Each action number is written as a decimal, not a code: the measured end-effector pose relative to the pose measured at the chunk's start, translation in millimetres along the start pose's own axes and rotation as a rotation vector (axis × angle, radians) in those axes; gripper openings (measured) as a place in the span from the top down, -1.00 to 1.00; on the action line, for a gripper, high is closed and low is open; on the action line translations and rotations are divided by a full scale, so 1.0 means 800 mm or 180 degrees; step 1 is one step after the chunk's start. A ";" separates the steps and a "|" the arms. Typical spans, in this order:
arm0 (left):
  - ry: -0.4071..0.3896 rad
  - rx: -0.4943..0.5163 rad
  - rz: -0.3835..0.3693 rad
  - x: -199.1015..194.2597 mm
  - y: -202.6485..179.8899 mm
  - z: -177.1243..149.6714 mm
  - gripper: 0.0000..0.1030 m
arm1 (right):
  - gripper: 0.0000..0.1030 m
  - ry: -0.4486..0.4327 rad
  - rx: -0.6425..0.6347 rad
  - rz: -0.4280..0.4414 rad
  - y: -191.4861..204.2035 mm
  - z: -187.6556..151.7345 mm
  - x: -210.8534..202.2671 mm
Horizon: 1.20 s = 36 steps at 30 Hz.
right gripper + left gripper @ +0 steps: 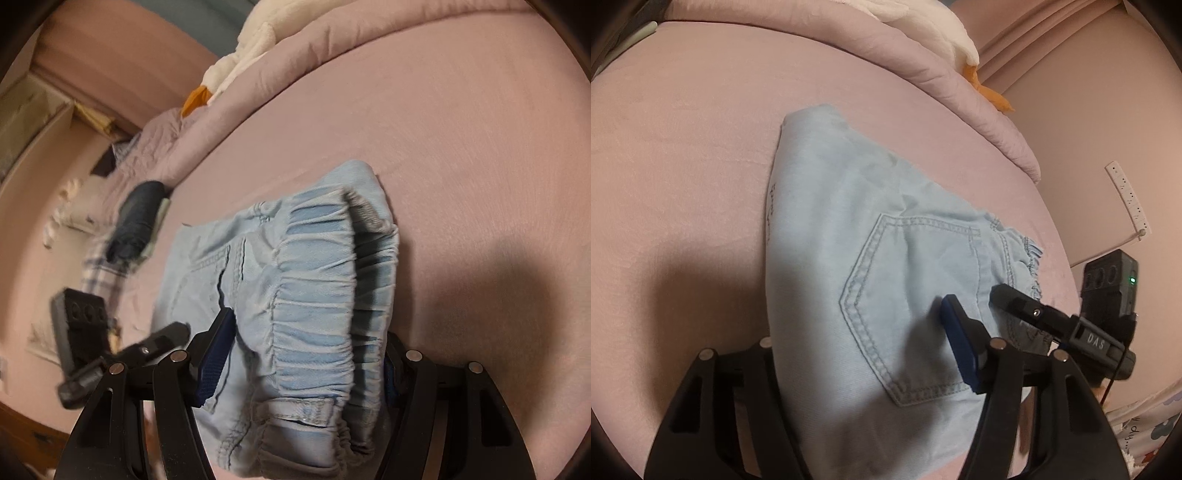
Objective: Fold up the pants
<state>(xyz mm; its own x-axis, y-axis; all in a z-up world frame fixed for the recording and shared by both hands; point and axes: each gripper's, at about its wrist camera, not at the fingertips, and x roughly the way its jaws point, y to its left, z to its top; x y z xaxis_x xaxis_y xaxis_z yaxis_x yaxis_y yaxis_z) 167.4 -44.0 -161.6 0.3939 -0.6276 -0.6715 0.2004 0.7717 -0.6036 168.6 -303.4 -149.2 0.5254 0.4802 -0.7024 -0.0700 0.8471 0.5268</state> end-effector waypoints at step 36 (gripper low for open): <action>-0.0557 -0.0154 0.0739 -0.083 0.071 0.085 0.68 | 0.25 -0.0469 -0.0797 0.0021 0.140 0.058 0.066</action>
<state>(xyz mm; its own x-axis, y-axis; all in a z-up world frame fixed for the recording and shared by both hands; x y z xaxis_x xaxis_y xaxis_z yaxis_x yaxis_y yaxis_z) 214.1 48.4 -122.3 0.5737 -0.4044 -0.7123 0.0456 0.8841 -0.4652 227.3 -193.8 -105.0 0.6405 0.4632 -0.6125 -0.2715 0.8827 0.3837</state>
